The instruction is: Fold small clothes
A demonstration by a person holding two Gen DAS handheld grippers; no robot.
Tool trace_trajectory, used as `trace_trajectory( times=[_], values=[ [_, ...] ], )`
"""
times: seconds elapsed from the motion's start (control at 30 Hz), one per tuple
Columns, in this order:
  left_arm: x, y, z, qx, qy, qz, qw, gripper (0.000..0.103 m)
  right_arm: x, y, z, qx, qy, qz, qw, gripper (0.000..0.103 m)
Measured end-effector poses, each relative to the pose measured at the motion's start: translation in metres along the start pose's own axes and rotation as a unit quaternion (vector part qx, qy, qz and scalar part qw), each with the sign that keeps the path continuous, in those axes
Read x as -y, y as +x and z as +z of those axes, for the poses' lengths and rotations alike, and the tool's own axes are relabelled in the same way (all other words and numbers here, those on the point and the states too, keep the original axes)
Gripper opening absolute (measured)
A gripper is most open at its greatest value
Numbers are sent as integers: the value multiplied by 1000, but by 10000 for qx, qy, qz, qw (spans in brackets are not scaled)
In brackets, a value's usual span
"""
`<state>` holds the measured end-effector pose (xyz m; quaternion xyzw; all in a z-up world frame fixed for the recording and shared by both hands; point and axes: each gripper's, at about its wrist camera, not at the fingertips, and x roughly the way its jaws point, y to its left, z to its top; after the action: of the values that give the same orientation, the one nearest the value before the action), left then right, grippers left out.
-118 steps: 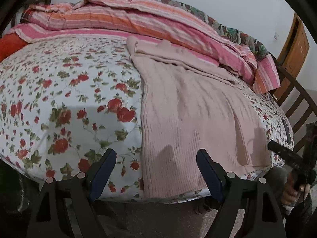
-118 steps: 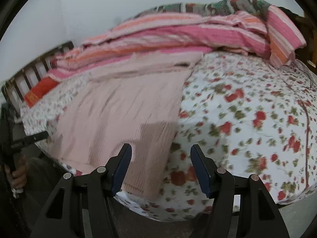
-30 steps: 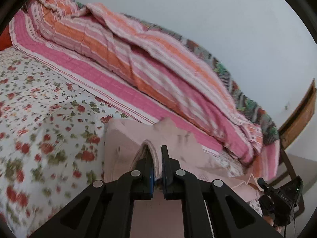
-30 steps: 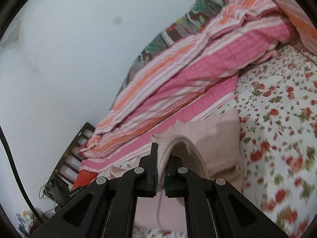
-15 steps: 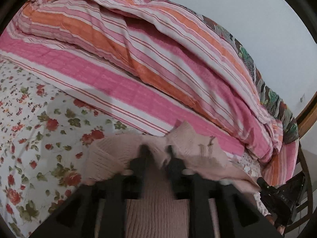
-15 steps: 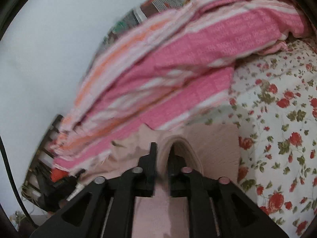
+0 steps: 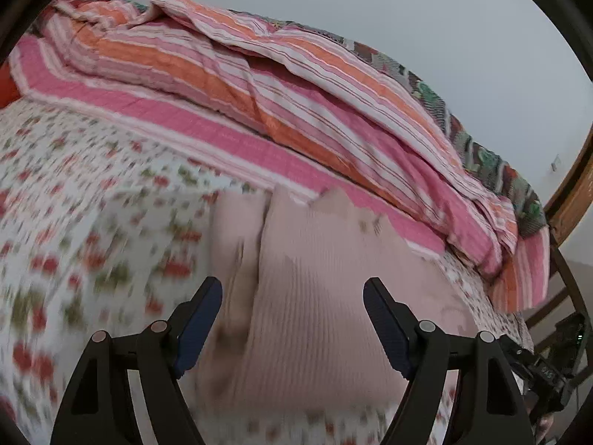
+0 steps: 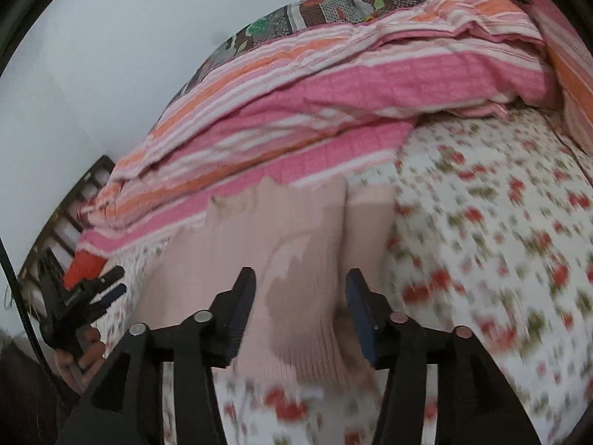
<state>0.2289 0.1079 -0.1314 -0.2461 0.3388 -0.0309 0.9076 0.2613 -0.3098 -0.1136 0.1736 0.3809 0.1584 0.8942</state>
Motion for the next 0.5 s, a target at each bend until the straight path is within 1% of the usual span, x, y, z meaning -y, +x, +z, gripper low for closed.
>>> trace_trajectory(
  times=[0.13, 0.17, 0.23, 0.3, 0.4, 0.5],
  values=[
    [-3, -22, -39, -135, -22, -64, 9999, 78, 1, -17, -37, -303, -39, 20, 9995, 53],
    [-5, -25, -50, -217, -49, -154, 9996, 78, 1, -19, -45, -354, -47, 63, 9993, 53],
    [-6, -24, -62, -392, -93, -313, 9987, 78, 0, -21, -59, -394, -40, 142, 9991, 57],
    [-9, -18, -72, -496, -201, -402, 9978, 78, 0, -17, -71, -422, 88, 212, 9988, 58],
    [-13, -12, -76, -407, -276, -400, 9980, 78, 0, -5, -77, -491, 352, 324, 9976, 58],
    [-19, -7, -70, -317, -470, -568, 9968, 78, -3, 5, -75, -379, 513, 373, 9973, 58]
  ],
)
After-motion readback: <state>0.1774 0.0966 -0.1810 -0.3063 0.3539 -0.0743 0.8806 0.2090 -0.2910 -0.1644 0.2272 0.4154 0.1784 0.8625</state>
